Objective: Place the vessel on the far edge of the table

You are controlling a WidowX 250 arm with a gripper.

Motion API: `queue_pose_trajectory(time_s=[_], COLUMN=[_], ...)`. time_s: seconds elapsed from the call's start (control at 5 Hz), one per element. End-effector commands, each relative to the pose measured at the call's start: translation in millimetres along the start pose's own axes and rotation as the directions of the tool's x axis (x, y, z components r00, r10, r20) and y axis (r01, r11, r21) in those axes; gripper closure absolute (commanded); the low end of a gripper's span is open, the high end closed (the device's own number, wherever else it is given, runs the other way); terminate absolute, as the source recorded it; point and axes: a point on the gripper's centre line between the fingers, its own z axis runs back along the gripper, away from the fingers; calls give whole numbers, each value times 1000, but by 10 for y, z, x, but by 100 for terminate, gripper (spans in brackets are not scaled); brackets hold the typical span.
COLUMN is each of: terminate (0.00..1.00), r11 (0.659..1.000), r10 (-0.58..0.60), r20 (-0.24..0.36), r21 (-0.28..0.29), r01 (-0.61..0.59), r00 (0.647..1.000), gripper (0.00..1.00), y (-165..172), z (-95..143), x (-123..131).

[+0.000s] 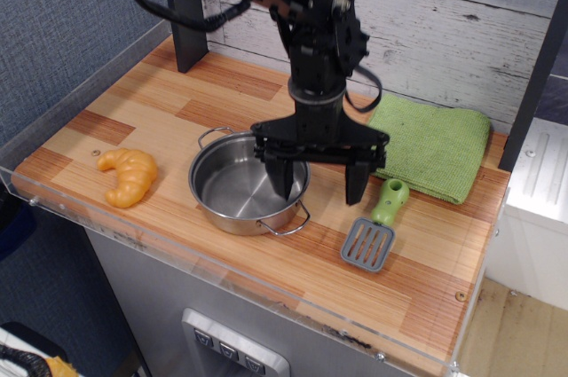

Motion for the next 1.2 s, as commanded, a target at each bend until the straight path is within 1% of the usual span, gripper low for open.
queue_pose_trajectory(time_s=[0.0, 0.6, 1.0], terminate=[0, 0, 0], r11=[1000, 1000, 1000], r10=[1, 3, 8], r20=[47, 74, 90], r21=[22, 6, -1], r01=[-2, -3, -8], r00=[999, 997, 996], gripper=[100, 100, 100], y=[-130, -175, -105], z=[-75, 26, 155], x=[86, 34, 21])
